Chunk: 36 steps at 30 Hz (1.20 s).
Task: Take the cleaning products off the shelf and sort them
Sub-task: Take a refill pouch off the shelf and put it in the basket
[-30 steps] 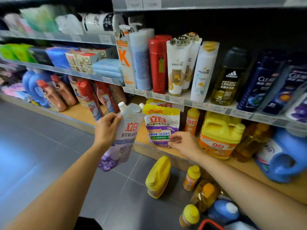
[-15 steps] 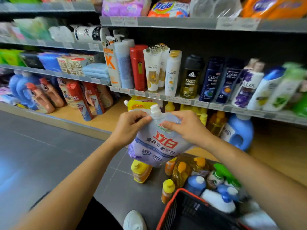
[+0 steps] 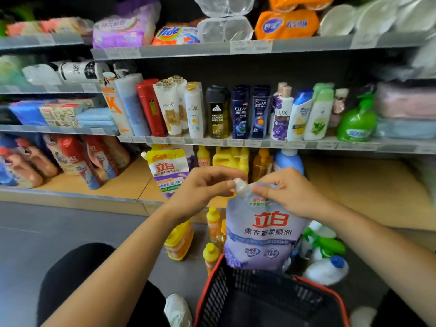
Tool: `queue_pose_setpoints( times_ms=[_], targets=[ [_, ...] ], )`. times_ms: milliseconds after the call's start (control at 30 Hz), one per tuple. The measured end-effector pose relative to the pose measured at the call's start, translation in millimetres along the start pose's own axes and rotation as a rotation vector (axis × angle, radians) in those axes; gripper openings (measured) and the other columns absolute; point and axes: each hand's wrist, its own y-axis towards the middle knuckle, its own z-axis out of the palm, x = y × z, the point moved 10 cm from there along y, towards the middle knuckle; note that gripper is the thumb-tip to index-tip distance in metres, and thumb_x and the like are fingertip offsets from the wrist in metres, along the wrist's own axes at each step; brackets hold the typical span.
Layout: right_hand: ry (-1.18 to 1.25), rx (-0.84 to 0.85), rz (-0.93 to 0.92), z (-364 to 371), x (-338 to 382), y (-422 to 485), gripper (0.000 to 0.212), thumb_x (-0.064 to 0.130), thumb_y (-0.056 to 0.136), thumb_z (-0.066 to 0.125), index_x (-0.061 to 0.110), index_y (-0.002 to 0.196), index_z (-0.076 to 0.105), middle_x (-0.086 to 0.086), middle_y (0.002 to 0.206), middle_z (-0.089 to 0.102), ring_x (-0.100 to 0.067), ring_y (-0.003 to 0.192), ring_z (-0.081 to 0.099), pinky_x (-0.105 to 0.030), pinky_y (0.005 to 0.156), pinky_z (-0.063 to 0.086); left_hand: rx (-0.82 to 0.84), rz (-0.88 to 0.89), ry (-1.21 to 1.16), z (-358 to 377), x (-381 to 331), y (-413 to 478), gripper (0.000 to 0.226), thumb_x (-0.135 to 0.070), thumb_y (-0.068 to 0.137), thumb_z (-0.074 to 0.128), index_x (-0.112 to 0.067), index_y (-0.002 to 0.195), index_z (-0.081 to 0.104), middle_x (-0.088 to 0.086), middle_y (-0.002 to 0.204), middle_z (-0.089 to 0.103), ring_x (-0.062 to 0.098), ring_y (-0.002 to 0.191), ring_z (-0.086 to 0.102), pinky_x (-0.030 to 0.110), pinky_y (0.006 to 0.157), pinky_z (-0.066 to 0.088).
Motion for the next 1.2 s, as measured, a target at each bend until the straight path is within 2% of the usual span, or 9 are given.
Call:
queue_pose_setpoints(
  times_ms=[233, 367, 433, 533, 667, 833, 933, 1067, 1200],
  targets=[
    [0.065, 0.014, 0.066, -8, -34, -38, 0.037, 0.02, 0.094, 0.068, -0.016, 0.088, 0.069, -0.006, 0.071, 0.064, -0.007, 0.071, 0.044, -0.033, 0.058, 0.035, 0.08, -0.046, -0.172, 68, 30, 4, 0.035, -0.012, 0.09, 0.061, -0.007, 0.125, 0.065, -0.003, 0.112, 0.074, 0.011, 0.109, 0.066, 0.026, 0.094, 0.054],
    [0.081, -0.022, 0.089, -10, -46, -43, 0.037, 0.017, 0.095, 0.067, -0.02, 0.091, 0.066, -0.039, 0.093, 0.064, -0.012, 0.076, 0.046, -0.041, 0.061, 0.041, 0.0, -0.086, -0.231, 69, 46, 13, 0.03, -0.011, 0.085, 0.065, -0.009, 0.115, 0.069, 0.004, 0.103, 0.078, 0.014, 0.099, 0.072, 0.026, 0.085, 0.059],
    [0.069, -0.031, 0.098, -10, -51, -45, 0.038, 0.018, 0.095, 0.067, -0.019, 0.087, 0.066, -0.04, 0.087, 0.064, -0.012, 0.073, 0.045, -0.044, 0.06, 0.042, -0.012, -0.097, -0.226, 69, 49, 16, 0.029, -0.011, 0.084, 0.066, -0.007, 0.113, 0.07, 0.005, 0.099, 0.079, 0.015, 0.094, 0.074, 0.025, 0.08, 0.06],
    [0.041, -0.047, 0.126, -11, -59, -48, 0.041, 0.018, 0.094, 0.069, -0.011, 0.067, 0.061, -0.015, 0.055, 0.049, -0.005, 0.06, 0.037, -0.037, 0.054, 0.029, -0.024, -0.113, -0.202, 70, 52, 21, 0.029, -0.012, 0.08, 0.068, -0.006, 0.108, 0.071, 0.007, 0.094, 0.079, 0.016, 0.09, 0.074, 0.027, 0.076, 0.062],
    [-0.01, -0.082, 0.163, -13, -62, -49, 0.051, 0.019, 0.093, 0.071, 0.003, 0.053, 0.044, 0.004, 0.055, 0.027, -0.007, 0.051, 0.027, -0.03, 0.052, 0.02, -0.099, -0.159, -0.166, 67, 59, 25, 0.031, -0.018, 0.076, 0.073, -0.001, 0.103, 0.074, 0.018, 0.084, 0.076, 0.017, 0.075, 0.072, 0.027, 0.064, 0.06],
    [-0.025, -0.068, 0.164, -9, -57, -48, 0.049, 0.021, 0.093, 0.07, -0.006, 0.058, 0.048, -0.003, 0.055, 0.03, -0.008, 0.052, 0.027, -0.032, 0.053, 0.021, -0.322, -0.132, 0.012, 53, 60, 23, 0.057, -0.049, 0.067, 0.083, 0.004, 0.066, 0.063, 0.024, 0.058, 0.058, 0.018, 0.055, 0.055, 0.03, 0.055, 0.049],
    [-0.018, -0.087, 0.182, -12, -60, -48, 0.044, 0.02, 0.093, 0.071, -0.006, 0.06, 0.059, -0.002, 0.054, 0.036, -0.006, 0.051, 0.032, -0.026, 0.051, 0.023, -0.326, -0.236, -0.089, 54, 70, 23, 0.071, -0.069, 0.083, 0.061, -0.003, 0.056, 0.054, 0.015, 0.058, 0.056, 0.019, 0.06, 0.055, 0.032, 0.061, 0.048],
    [0.002, -0.118, 0.2, -16, -64, -48, 0.04, 0.017, 0.091, 0.073, -0.001, 0.058, 0.063, 0.006, 0.051, 0.037, -0.002, 0.047, 0.035, -0.018, 0.048, 0.027, -0.278, -0.319, -0.365, 52, 83, 24, 0.053, -0.05, 0.099, 0.048, -0.015, 0.061, 0.057, 0.001, 0.069, 0.069, 0.016, 0.066, 0.067, 0.026, 0.065, 0.056],
    [0.013, -0.101, 0.188, -13, -62, -47, 0.038, 0.02, 0.092, 0.071, -0.013, 0.074, 0.069, -0.028, 0.063, 0.06, -0.005, 0.059, 0.043, -0.028, 0.054, 0.031, -0.23, -0.294, -0.388, 54, 78, 22, 0.018, -0.021, 0.096, 0.06, -0.011, 0.084, 0.069, 0.007, 0.083, 0.071, 0.019, 0.077, 0.068, 0.026, 0.065, 0.056]
  ],
)
